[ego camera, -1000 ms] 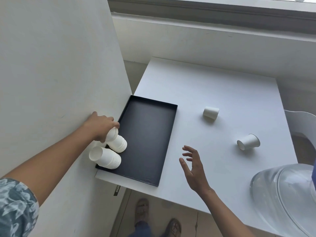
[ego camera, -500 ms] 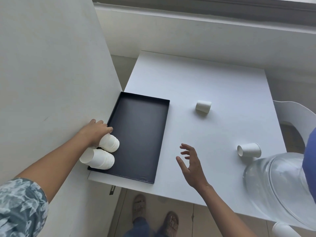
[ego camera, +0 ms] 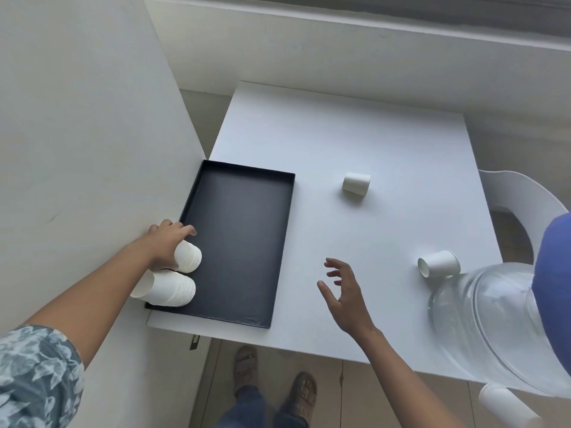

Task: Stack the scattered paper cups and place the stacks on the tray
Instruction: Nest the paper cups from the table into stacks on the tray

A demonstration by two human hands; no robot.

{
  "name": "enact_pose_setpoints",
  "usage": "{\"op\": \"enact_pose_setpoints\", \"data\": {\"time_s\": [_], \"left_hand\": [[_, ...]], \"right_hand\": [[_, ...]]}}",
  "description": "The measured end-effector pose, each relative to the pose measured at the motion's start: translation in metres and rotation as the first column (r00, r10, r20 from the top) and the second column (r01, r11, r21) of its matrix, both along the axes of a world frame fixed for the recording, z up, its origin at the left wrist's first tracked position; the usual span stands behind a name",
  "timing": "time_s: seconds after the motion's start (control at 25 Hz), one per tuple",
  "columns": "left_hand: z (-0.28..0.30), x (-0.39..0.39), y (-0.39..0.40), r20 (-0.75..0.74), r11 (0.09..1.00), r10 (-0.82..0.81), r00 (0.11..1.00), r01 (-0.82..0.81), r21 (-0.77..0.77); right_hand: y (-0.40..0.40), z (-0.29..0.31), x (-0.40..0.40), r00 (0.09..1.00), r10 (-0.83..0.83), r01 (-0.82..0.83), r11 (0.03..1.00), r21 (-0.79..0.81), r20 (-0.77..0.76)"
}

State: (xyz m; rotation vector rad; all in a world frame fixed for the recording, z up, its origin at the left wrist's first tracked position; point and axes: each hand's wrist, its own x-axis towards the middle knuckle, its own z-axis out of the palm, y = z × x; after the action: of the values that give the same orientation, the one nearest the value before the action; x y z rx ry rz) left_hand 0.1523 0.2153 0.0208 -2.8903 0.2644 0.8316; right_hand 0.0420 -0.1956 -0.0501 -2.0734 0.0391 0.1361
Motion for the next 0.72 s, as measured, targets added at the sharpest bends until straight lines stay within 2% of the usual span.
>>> {"op": "enact_pose_setpoints", "data": {"time_s": [0.12, 0.2, 0.28, 0.4, 0.52, 0.64, 0.72], "left_hand": [[0.002, 0.004, -0.007, 0.025, 0.998, 0.016, 1.000, -0.014, -0.067], [0.005, 0.007, -0.015, 0.078, 0.993, 0.012, 0.997, -0.003, -0.118], [0.007, 0.009, -0.025, 0.140, 0.984, 0.004, 0.990, 0.021, -0.179], [0.007, 0.008, -0.045, 0.209, 0.958, 0.009, 0.978, 0.052, -0.282], [0.004, 0.002, -0.066, 0.225, 0.928, 0.020, 0.974, 0.066, -0.367], [-0.005, -0.009, -0.085, 0.216, 0.902, 0.026, 0.976, 0.070, -0.426], [-0.011, -0.016, -0.095, 0.201, 0.886, 0.032, 0.979, 0.065, -0.459]], "right_hand": [[-0.011, -0.001, 0.009, 0.998, -0.058, 0.059, 0.997, -0.047, 0.008], [-0.031, -0.002, 0.024, 0.982, -0.186, 0.190, 0.971, -0.141, 0.046], [-0.060, -0.002, 0.044, 0.923, -0.379, 0.383, 0.880, -0.282, 0.070], [-0.107, 0.004, 0.072, 0.771, -0.636, 0.595, 0.698, -0.399, 0.036], [-0.147, 0.009, 0.095, 0.681, -0.730, 0.602, 0.595, -0.533, -0.046], [-0.175, 0.011, 0.107, 0.607, -0.769, 0.522, 0.575, -0.630, -0.199], [-0.184, 0.007, 0.111, 0.596, -0.761, 0.489, 0.596, -0.637, -0.255]]}}
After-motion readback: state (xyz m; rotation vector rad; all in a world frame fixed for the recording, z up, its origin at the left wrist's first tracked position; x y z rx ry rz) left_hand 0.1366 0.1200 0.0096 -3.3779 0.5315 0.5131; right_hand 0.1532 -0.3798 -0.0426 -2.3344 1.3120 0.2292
